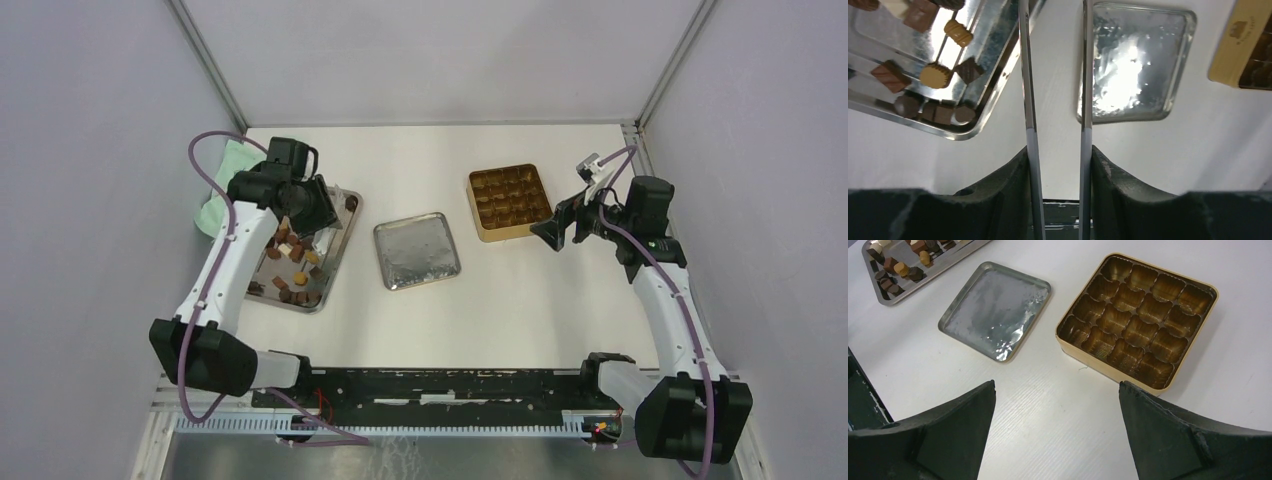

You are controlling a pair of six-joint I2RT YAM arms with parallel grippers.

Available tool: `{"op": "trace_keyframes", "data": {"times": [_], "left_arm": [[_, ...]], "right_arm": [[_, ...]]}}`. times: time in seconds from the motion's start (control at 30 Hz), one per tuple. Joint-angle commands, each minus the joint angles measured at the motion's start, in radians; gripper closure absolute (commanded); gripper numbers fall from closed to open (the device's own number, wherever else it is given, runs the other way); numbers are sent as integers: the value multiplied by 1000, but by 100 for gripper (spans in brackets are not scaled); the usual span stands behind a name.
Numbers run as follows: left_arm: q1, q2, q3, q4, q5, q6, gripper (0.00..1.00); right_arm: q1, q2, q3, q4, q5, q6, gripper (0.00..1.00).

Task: Pack the chocolate
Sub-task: Pick up the fake chocolate from the plate.

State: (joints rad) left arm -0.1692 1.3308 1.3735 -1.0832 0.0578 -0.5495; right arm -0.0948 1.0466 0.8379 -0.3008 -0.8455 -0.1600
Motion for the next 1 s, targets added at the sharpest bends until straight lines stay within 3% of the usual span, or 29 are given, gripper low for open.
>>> {"op": "trace_keyframes", "data": {"times": [0.0, 0.23, 0.97], "left_arm": [[11, 38, 80, -90, -159, 125, 52], [75, 117, 109, -64, -186, 169, 52], [77, 326, 178, 34, -186, 270, 52]], "right_arm": [[-6, -7, -14, 58, 4, -23, 2], [-6, 1, -35, 75, -4, -9, 2], [-6, 20, -43, 74, 0, -3, 2]]}}
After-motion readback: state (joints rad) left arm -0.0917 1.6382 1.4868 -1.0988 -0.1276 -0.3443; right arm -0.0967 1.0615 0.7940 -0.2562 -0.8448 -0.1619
